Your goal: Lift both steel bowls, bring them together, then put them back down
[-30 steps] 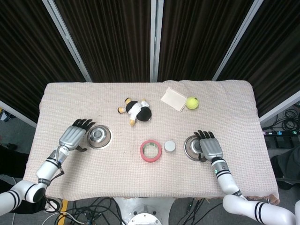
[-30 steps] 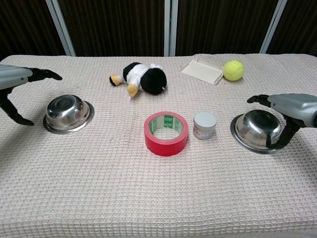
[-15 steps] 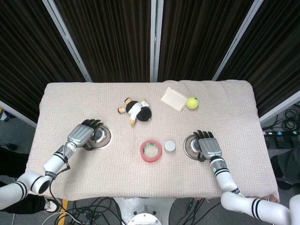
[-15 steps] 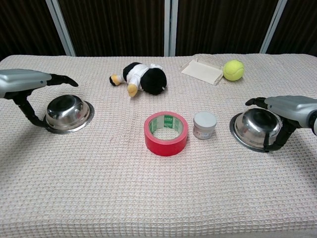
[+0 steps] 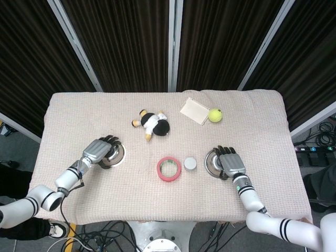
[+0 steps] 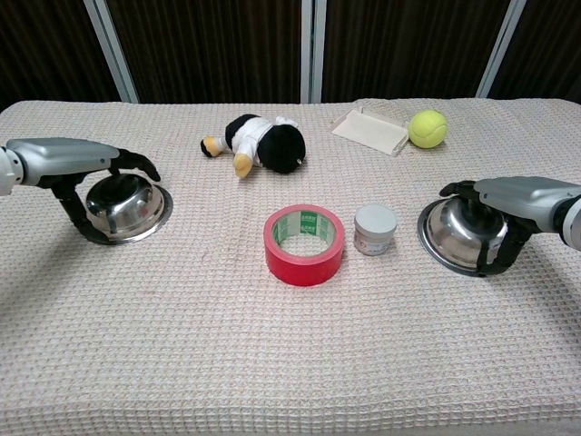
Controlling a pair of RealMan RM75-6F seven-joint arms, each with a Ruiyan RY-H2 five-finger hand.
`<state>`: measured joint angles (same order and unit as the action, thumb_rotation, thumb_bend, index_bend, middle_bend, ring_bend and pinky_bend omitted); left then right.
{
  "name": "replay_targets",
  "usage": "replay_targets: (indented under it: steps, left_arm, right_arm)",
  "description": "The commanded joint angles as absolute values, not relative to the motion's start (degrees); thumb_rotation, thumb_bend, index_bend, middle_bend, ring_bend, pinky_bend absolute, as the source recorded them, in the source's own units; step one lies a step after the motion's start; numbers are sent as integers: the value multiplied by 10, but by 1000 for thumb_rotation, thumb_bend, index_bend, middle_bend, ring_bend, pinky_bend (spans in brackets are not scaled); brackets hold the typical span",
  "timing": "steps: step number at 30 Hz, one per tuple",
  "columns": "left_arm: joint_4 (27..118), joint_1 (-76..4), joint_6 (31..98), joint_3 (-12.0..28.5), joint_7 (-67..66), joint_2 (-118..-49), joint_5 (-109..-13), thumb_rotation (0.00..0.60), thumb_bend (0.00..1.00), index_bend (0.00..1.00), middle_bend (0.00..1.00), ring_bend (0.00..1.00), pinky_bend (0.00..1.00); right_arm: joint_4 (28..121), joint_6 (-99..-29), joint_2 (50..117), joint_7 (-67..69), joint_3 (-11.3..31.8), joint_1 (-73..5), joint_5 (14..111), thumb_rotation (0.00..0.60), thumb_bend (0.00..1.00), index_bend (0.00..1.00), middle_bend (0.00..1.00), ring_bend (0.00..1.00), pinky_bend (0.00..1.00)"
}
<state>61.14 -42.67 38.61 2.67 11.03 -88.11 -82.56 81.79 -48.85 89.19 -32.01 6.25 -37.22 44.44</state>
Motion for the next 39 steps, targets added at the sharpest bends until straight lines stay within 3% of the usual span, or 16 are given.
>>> replay_targets:
  steps: [1, 12, 19, 24, 27, 33, 36, 39]
  left_arm:
    - [606, -427, 389, 23, 120, -883, -826, 600, 128, 192, 135, 91, 294]
    - [610, -424, 405, 19, 138, -884, -824, 600, 215, 363, 358, 309, 507]
    - [618, -421, 419, 21, 140, -882, -821, 600, 267, 408, 400, 355, 548]
    - [628, -410, 464, 31, 139, -876, -823, 600, 301, 440, 428, 386, 573]
    - [643, -394, 525, 45, 124, -869, -827, 600, 305, 446, 432, 392, 578]
    - [660, -325, 754, 100, 124, -903, -834, 600, 304, 445, 432, 398, 580]
    - [666, -301, 845, 124, 182, -938, -841, 600, 303, 446, 432, 399, 580]
    - [699, -285, 886, 137, 264, -965, -839, 600, 300, 446, 432, 399, 580]
  right_arm:
    - [815, -487, 894, -316, 60, -375, 448, 600, 89, 1, 37, 0, 44]
    - [812, -511, 896, -281, 55, -367, 485, 600, 108, 365, 304, 193, 242]
    - [818, -524, 887, -261, 57, -361, 499, 600, 129, 425, 349, 238, 290]
    - [840, -553, 868, -232, 62, -344, 528, 600, 146, 434, 358, 245, 302]
    - [864, -587, 848, -206, 67, -327, 556, 600, 152, 434, 358, 245, 303]
    - [899, -702, 825, -109, 89, -280, 656, 600, 153, 434, 358, 245, 305]
    - [867, -778, 858, -21, 105, -262, 730, 600, 153, 434, 357, 245, 306]
    - [818, -826, 908, 85, 115, -262, 791, 600, 152, 434, 354, 245, 308]
